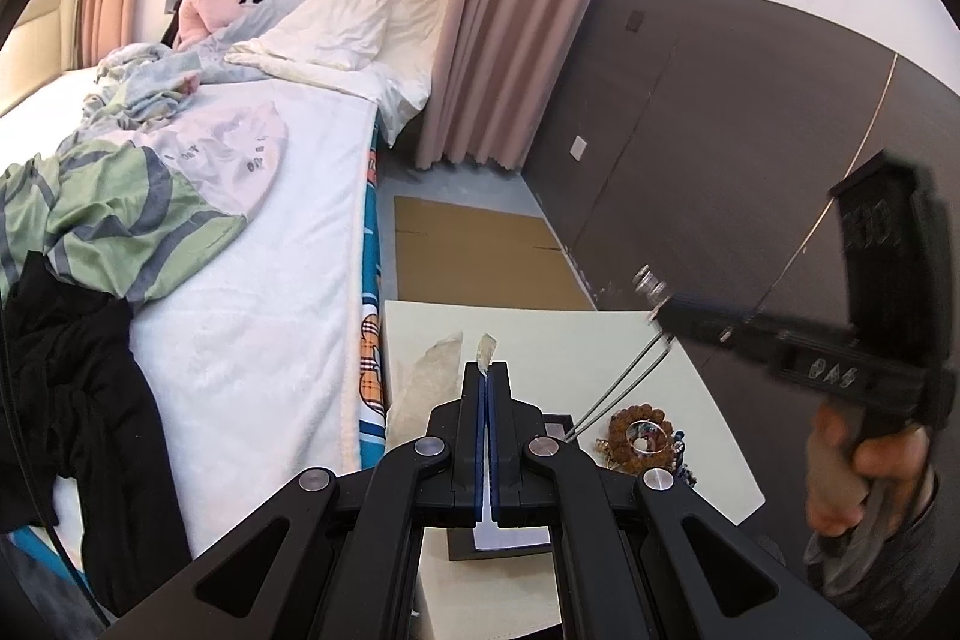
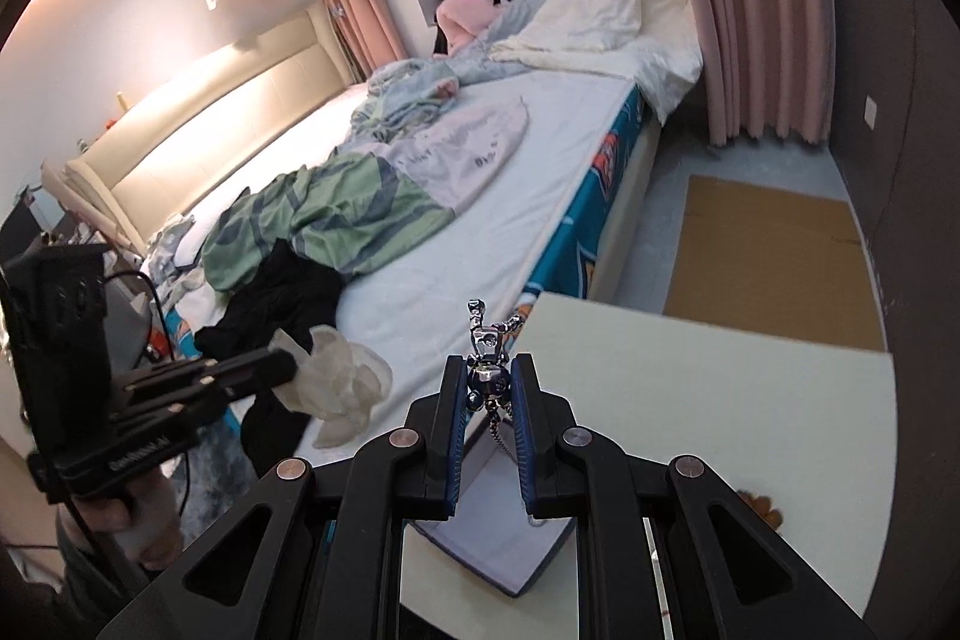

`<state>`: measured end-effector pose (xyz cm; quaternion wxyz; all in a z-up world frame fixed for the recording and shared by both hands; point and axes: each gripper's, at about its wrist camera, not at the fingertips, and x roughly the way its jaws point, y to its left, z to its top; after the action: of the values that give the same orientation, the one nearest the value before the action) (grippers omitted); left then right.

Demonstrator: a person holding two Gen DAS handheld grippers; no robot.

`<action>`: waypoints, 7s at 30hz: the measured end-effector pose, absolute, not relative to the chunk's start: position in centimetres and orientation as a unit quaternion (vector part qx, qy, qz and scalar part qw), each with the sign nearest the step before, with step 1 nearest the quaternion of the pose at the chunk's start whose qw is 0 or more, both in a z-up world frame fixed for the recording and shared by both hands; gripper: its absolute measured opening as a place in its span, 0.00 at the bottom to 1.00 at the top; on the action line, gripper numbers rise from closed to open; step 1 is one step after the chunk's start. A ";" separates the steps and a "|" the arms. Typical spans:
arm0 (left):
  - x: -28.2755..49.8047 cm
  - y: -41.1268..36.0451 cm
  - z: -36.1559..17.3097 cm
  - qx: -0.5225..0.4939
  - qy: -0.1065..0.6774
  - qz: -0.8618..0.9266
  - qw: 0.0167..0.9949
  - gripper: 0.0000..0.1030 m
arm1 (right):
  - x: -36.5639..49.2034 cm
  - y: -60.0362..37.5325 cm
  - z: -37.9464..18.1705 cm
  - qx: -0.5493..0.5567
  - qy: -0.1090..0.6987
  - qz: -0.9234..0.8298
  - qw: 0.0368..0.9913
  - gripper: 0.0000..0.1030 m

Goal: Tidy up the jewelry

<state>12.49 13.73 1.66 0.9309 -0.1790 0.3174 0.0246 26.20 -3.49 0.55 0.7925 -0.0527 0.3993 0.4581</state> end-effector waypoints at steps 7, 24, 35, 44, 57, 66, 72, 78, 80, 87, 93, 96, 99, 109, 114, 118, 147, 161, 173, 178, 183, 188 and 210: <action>13.8 12.5 1.1 -0.172 0.332 0.010 0.927 0.00 | 27.7 -3.1 -3.4 -0.048 0.446 0.442 0.777 0.17; 19.5 7.2 -4.6 -0.155 0.416 -0.039 0.895 0.00 | 28.6 -15.3 -4.3 0.038 0.455 0.339 0.823 0.57; 21.9 5.4 -5.4 -0.168 0.447 -0.036 0.878 0.58 | 27.8 -22.3 -7.0 0.063 0.469 0.275 0.837 0.57; 24.0 1.1 -5.6 -0.122 0.465 -0.072 0.874 0.58 | 27.1 -26.6 -9.4 0.080 0.483 0.247 0.836 0.57; 28.4 -4.0 -10.1 -0.064 0.534 -0.105 0.837 0.28 | 26.3 -31.0 -10.7 0.106 0.488 0.214 0.839 0.57; 31.7 -4.6 -12.5 -0.053 0.561 -0.090 0.821 0.19 | 26.1 -32.9 -11.3 0.117 0.495 0.196 0.838 0.58; 33.0 -4.9 -14.2 -0.050 0.577 -0.076 0.811 0.19 | 26.2 -32.7 -11.5 0.119 0.501 0.200 0.833 0.58; 32.6 -4.5 -13.1 -0.063 0.569 -0.084 0.816 0.18 | 26.6 -30.1 -13.0 0.100 0.527 0.222 0.815 0.57; 32.0 -4.4 -12.0 -0.067 0.557 -0.091 0.822 0.18 | 26.7 -29.1 -13.4 0.095 0.533 0.232 0.808 0.57; 29.9 -3.8 -7.6 -0.082 0.518 -0.111 0.844 0.18 | 27.3 -25.7 -14.7 0.078 0.542 0.265 0.794 0.57; 28.6 -3.1 -4.8 -0.087 0.493 -0.115 0.858 0.18 | 28.2 -22.6 -15.5 0.058 0.550 0.283 0.783 0.57; 27.9 -2.4 -3.7 -0.094 0.483 -0.116 0.863 0.18 | 29.0 -21.4 -16.0 0.049 0.555 0.281 0.781 0.57; 27.2 -1.7 -2.6 -0.101 0.475 -0.119 0.866 0.18 | 29.6 -20.2 -16.5 0.029 0.560 0.268 0.784 0.57; 24.7 0.2 0.1 -0.111 0.445 -0.114 0.881 0.18 | 28.9 -19.0 -16.8 -0.034 0.548 0.254 0.796 0.33; 23.6 1.7 0.7 -0.121 0.432 -0.104 0.887 0.18 | 29.0 -20.3 -14.7 -0.005 0.532 0.266 0.804 0.12; 22.4 3.2 0.8 -0.132 0.424 -0.095 0.891 0.18 | 28.5 -20.6 -13.1 0.010 0.518 0.278 0.809 0.09; 20.0 8.9 -4.9 -0.211 0.474 -0.066 0.853 0.23 | 26.6 -13.5 -5.7 -0.004 0.452 0.347 0.821 0.07; 17.3 13.0 -4.2 -0.247 0.447 -0.011 0.860 0.58 | 25.1 -8.7 -4.4 -0.017 0.443 0.402 0.801 0.07; 15.7 14.9 -2.9 -0.251 0.435 0.024 0.864 0.58 | 24.8 -4.0 -5.7 0.004 0.469 0.436 0.768 0.53; 15.9 14.2 -2.9 -0.243 0.436 0.022 0.866 0.58 | 25.2 -6.4 -6.1 0.027 0.467 0.418 0.779 0.59; 16.8 12.6 -3.1 -0.237 0.442 0.005 0.865 0.58 | 25.7 -9.4 -6.2 0.037 0.471 0.392 0.790 0.62; 17.6 10.7 -2.8 -0.217 0.445 -0.010 0.868 0.58 | 26.3 -12.3 -6.2 0.048 0.469 0.363 0.804 0.66; 23.5 0.4 -4.3 -0.105 0.496 -0.087 0.858 0.58 | 28.0 -22.8 -8.5 0.091 0.485 0.284 0.822 0.67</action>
<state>23.55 0.40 -4.33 0.8578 -0.1053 0.4955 -0.0870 28.00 -22.82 -8.46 0.8218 0.0909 0.4853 0.2843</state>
